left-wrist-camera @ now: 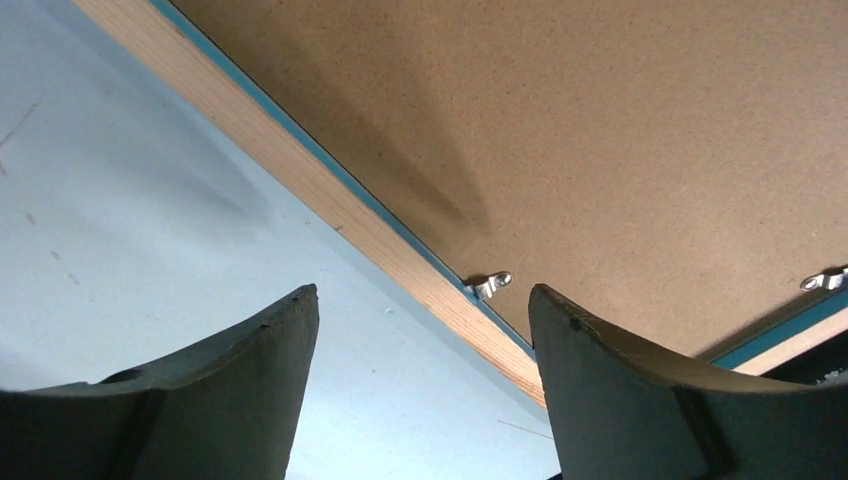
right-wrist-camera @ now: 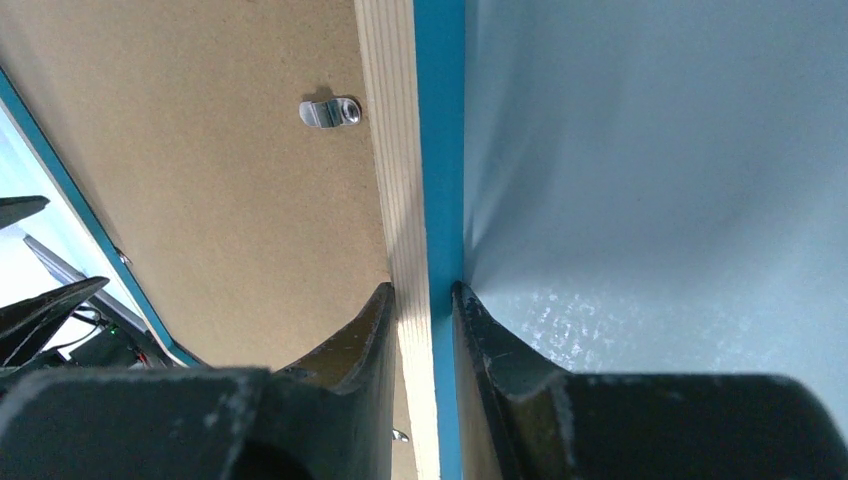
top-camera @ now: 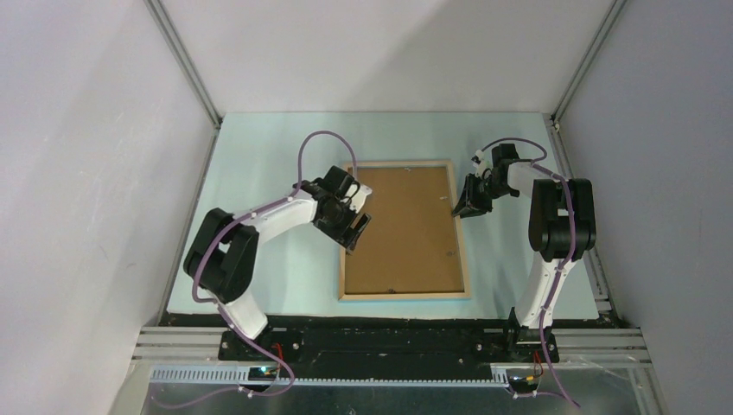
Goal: Put the photo into the frame
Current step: Install the photo frame at the center of the board.
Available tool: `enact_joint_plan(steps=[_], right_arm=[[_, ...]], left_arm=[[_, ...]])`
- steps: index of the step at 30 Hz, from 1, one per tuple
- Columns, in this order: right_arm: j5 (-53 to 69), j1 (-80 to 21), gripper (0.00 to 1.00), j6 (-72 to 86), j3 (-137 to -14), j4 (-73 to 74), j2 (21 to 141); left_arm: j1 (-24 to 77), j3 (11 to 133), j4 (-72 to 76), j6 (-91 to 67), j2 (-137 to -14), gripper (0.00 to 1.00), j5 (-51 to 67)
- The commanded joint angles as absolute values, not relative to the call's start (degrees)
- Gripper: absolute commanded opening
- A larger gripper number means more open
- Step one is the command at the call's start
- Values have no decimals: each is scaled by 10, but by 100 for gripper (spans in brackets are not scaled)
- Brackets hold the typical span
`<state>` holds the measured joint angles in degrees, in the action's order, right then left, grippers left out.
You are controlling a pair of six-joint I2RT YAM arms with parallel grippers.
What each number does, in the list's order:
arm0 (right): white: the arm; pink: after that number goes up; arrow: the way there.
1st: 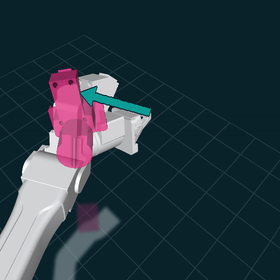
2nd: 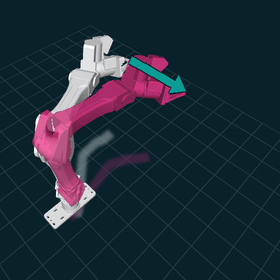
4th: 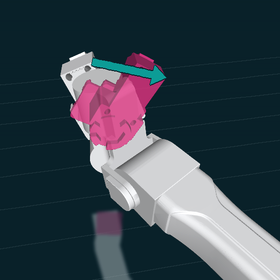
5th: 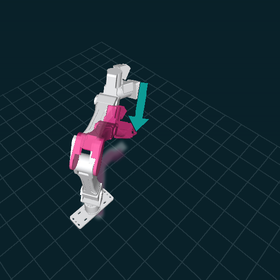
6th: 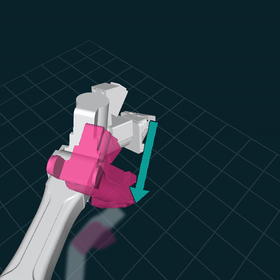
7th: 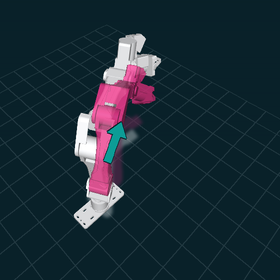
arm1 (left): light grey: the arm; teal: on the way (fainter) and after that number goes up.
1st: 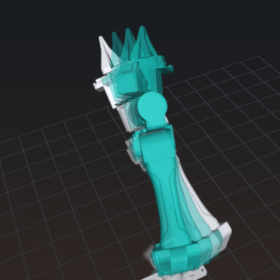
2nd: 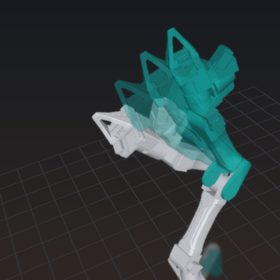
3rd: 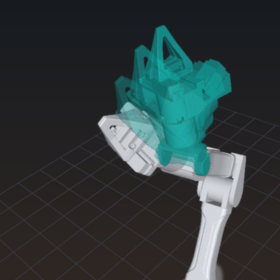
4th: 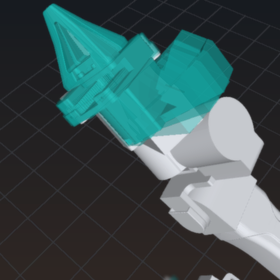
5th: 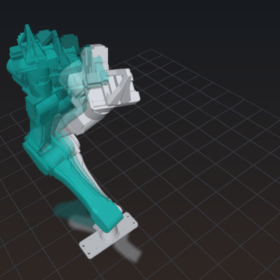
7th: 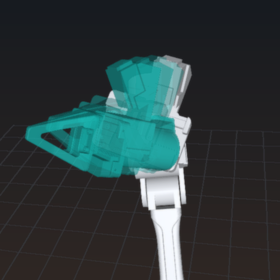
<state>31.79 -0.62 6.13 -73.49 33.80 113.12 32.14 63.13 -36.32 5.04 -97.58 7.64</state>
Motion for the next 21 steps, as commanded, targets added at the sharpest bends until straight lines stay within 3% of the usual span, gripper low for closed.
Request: enact_joint_plan(steps=[1, 5, 10, 21], right_arm=[[357, -5, 0, 64, -737, 315, 1112], [366, -5, 0, 51, -737, 313, 1102], [367, -5, 0, 35, -737, 315, 1096], [361, 2, 6, 12, -732, 313, 1089]], left_arm=[[316, 648, -359, 57, -932, 83, 63], [285, 681, -359, 73, -926, 91, 52], [264, 726, -359, 92, -957, 90, 25], [244, 803, -359, 11, -1075, 71, 54]])
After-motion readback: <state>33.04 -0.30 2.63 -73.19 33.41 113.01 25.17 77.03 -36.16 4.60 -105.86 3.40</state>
